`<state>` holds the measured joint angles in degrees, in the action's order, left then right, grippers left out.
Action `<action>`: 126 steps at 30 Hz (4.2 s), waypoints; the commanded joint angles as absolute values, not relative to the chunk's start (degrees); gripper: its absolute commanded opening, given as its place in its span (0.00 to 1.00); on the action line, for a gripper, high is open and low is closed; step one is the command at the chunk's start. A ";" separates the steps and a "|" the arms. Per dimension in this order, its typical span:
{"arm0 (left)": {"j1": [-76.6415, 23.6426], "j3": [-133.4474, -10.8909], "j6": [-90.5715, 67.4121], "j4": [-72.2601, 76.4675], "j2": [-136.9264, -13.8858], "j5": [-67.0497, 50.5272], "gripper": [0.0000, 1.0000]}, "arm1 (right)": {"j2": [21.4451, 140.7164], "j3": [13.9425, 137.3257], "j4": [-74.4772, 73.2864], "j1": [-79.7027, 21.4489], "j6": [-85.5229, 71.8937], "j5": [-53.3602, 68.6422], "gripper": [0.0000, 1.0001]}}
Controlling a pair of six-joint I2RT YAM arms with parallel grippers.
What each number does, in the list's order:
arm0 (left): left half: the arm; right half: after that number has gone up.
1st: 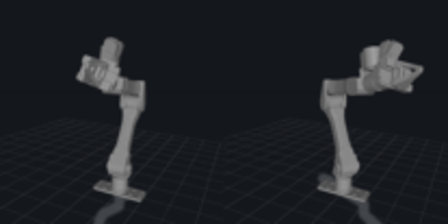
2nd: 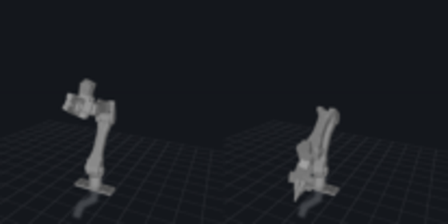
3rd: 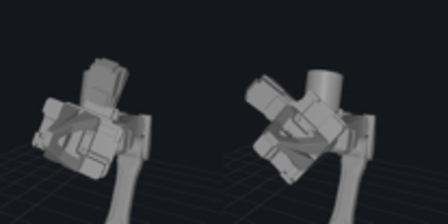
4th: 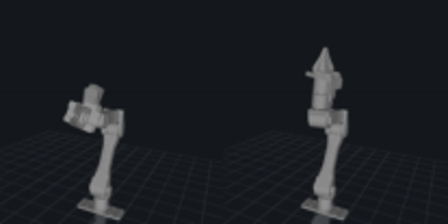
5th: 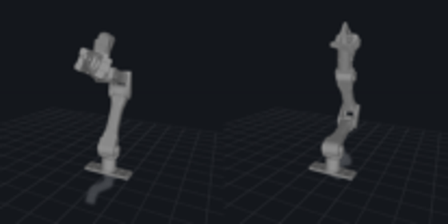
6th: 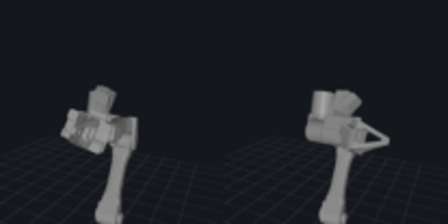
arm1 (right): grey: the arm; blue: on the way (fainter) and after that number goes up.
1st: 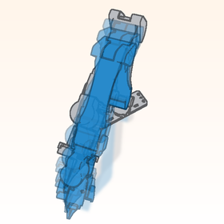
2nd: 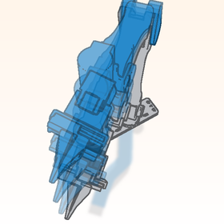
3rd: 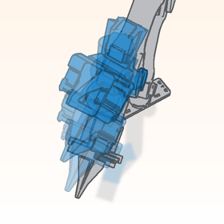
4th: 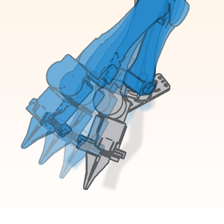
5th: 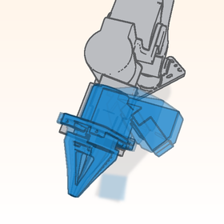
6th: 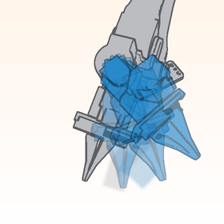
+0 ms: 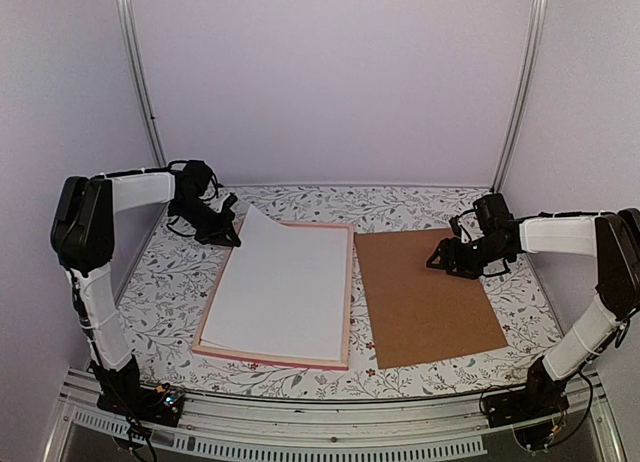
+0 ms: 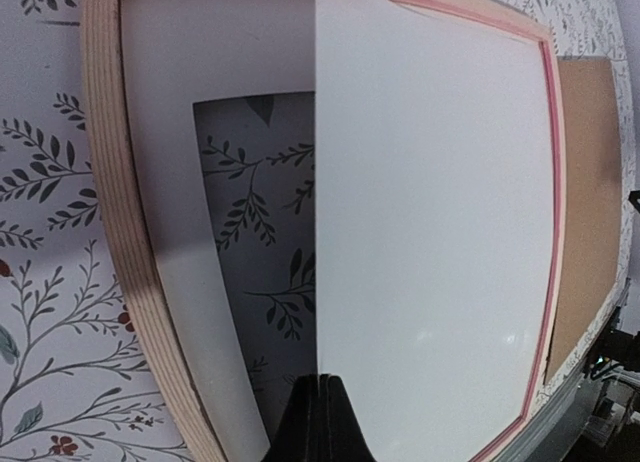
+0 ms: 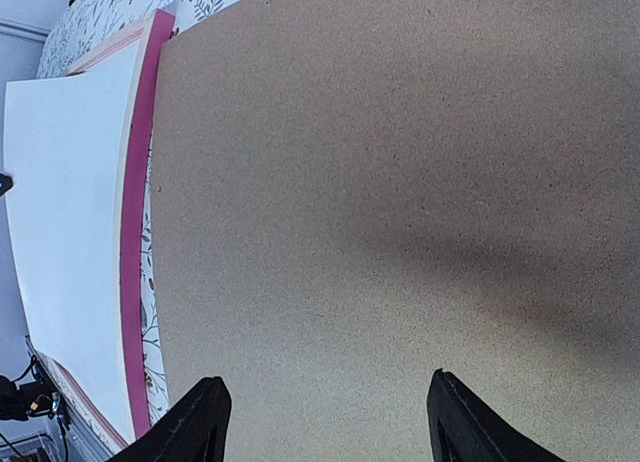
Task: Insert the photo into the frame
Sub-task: Place the photo on the mat board, then adjust the frame body at the center of the board, then turn over the backboard.
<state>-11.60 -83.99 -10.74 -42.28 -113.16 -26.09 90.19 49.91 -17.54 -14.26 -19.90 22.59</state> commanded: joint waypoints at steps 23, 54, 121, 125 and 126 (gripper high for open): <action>-11.09 -85.62 -10.53 -44.65 -112.16 -16.67 0.39 | 91.26 49.72 -16.58 -14.61 -20.21 22.70 0.71; -52.84 -92.88 -28.84 -31.49 -112.05 -4.28 1.00 | 83.91 49.79 -24.83 -9.65 -16.47 1.20 0.99; -58.52 -98.61 -40.89 -21.42 -135.19 -5.17 0.98 | 73.72 38.20 -18.30 -1.80 -23.29 42.98 0.58; -58.18 -97.06 -41.37 -19.85 -133.54 -5.75 0.98 | 69.87 40.52 -20.84 -1.76 -23.41 47.17 0.56; -58.05 -96.69 -41.46 -19.35 -133.01 -5.92 0.98 | 69.03 41.00 -21.17 -1.76 -23.66 48.33 0.55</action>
<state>-56.64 -99.68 -39.75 -22.61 -132.40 1.87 72.77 37.39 -20.34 0.05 -22.37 32.23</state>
